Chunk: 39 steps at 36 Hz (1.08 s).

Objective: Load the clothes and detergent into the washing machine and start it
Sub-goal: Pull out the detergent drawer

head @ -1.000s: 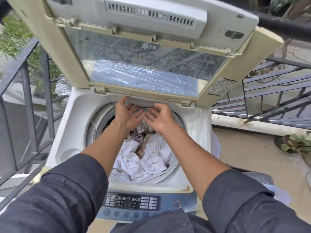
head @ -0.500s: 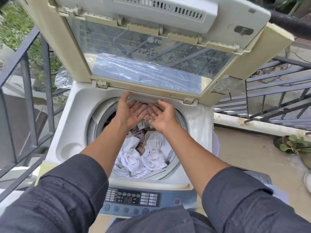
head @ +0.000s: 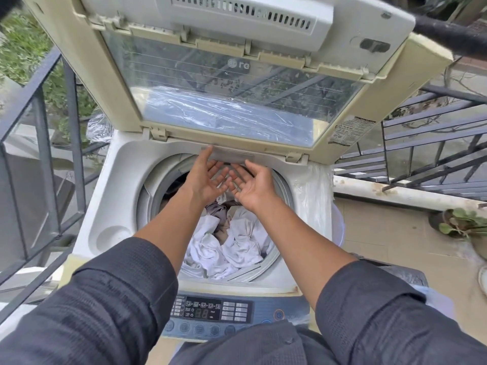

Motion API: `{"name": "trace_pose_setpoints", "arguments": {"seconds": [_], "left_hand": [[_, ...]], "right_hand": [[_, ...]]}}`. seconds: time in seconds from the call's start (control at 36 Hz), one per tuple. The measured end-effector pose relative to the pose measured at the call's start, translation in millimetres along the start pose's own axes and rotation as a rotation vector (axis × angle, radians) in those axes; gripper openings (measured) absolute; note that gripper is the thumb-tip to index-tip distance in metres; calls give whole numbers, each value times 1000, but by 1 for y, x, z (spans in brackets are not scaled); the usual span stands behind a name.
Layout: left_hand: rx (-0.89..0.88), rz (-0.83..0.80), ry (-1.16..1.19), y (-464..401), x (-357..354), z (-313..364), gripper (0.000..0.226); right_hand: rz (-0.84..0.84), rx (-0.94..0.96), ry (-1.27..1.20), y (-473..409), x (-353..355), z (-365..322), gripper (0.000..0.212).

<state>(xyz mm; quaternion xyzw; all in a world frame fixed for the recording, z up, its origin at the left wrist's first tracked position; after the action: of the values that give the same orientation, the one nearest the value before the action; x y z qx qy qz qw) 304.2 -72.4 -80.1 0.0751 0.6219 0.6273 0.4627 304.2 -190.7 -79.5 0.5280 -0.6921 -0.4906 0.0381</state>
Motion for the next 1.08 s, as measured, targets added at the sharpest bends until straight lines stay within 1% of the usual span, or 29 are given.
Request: {"name": "trace_pose_setpoints", "arguments": {"seconds": [0.08, 0.25, 0.31, 0.42, 0.47, 0.53, 0.61, 0.78, 0.92, 1.08], "left_hand": [[7, 5, -1, -1, -1, -2, 66], [3, 13, -48, -4, 10, -6, 67], [0, 12, -68, -5, 14, -7, 67], [-1, 25, -121, -4, 21, -6, 74], [-5, 45, -159, -3, 24, -5, 72], [-14, 66, -197, -2, 26, -5, 68], [-31, 93, -240, 2, 29, -6, 62], [-57, 141, -285, 12, 41, -14, 53], [-79, 151, -281, 22, 42, -22, 65], [-83, 172, -312, 30, 40, -20, 64]], "right_hand": [[6, -9, 3, 2, 0, -1, 25], [2, -7, 72, 7, 5, -1, 37], [-1, 4, 88, 9, 7, -1, 46], [-2, 26, 122, 12, 11, -2, 51], [8, 27, 167, 13, 13, -1, 62], [9, 30, 201, 14, 14, -1, 65], [2, 29, 229, 16, 18, 0, 60], [-29, 24, 285, 19, 30, 5, 41], [-49, 25, 295, 22, 35, 8, 40], [-82, 32, 347, 23, 35, 5, 35]]}}
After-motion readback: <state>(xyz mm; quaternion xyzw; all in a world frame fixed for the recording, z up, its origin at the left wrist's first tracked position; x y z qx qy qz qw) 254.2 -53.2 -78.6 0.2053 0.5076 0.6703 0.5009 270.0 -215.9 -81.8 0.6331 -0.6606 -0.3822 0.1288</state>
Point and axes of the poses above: each hand's wrist, its own y-axis away from the middle knuckle, its own x-axis out of the back of the hand, z = x × y, the point moved 6 cm from there along -y, towards the middle knuckle, and after that the axes turned 12 degrees about x, right-handed, at the moved point
